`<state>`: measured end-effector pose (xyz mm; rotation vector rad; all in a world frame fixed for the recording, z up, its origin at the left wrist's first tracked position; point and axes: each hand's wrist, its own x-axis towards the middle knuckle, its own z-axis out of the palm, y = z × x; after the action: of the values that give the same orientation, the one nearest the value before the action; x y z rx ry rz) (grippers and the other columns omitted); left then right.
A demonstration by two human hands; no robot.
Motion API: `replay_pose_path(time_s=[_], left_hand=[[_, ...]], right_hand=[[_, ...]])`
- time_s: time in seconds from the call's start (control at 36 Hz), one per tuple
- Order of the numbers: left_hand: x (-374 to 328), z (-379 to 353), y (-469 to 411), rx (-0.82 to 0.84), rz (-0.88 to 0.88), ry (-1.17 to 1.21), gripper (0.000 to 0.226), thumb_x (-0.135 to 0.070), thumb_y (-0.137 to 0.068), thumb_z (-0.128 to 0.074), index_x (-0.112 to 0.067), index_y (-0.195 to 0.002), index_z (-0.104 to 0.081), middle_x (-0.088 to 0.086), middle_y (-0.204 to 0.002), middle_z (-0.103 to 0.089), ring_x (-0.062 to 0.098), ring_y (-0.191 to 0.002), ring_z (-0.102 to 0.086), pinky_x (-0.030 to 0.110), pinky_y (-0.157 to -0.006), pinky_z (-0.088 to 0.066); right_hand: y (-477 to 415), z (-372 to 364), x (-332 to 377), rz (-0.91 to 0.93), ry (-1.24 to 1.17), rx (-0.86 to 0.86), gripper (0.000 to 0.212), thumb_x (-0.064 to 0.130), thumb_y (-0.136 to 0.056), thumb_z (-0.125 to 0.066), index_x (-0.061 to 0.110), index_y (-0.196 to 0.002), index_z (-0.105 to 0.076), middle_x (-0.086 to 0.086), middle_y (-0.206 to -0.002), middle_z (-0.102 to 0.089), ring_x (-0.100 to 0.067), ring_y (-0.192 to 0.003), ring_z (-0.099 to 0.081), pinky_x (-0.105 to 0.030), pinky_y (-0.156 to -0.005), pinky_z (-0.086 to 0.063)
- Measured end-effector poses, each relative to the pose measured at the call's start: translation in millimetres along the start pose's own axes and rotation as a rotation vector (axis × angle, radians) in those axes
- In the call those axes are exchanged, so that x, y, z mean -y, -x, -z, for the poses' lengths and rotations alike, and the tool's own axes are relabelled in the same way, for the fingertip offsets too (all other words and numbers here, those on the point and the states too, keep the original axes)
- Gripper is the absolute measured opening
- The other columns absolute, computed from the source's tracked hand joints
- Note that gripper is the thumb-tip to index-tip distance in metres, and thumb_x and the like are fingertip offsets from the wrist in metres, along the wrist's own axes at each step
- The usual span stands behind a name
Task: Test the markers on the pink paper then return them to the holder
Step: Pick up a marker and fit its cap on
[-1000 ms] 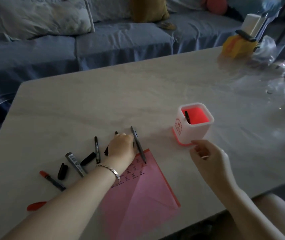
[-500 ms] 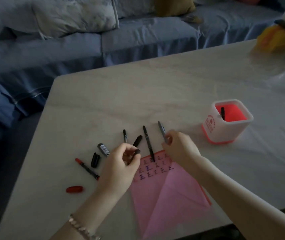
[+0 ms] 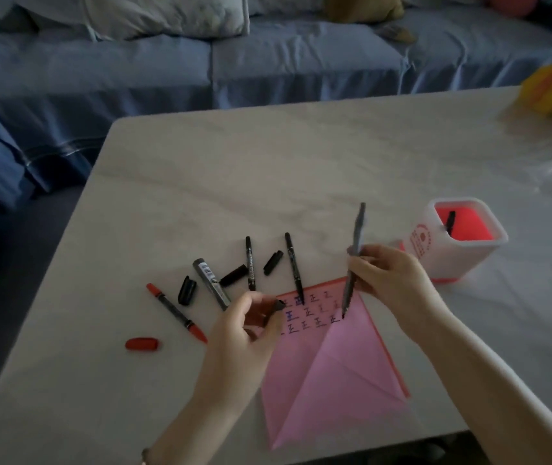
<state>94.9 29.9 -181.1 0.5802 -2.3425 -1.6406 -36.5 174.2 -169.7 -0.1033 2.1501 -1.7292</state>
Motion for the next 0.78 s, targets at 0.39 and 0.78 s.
replay_pose_path(time_s=[0.39, 0.78], left_hand=[[-6, -9, 18, 0.043, -0.017, 0.051, 0.017, -0.013, -0.081, -0.065, -0.028, -0.088, -0.063, -0.017, -0.088, -0.066, 0.003, -0.076, -0.061, 0.01, -0.063, -0.046], [-7, -9, 17, 0.049, -0.053, 0.005, 0.024, -0.009, -0.08, -0.066, -0.031, -0.088, -0.063, -0.019, -0.09, -0.065, 0.003, -0.079, -0.061, 0.011, -0.063, -0.047]], right_hand=[[71, 5, -3, 0.134, -0.466, -0.066, 0.062, 0.052, -0.043, -0.081, 0.011, -0.085, -0.06, -0.013, -0.081, -0.073, -0.026, -0.076, -0.071, -0.023, -0.06, -0.056], [74, 1, -3, 0.159, -0.426, 0.033, 0.04, 0.052, -0.045, -0.08, 0.028, -0.074, -0.069, -0.011, -0.083, -0.074, -0.026, -0.076, -0.071, -0.025, -0.06, -0.057]])
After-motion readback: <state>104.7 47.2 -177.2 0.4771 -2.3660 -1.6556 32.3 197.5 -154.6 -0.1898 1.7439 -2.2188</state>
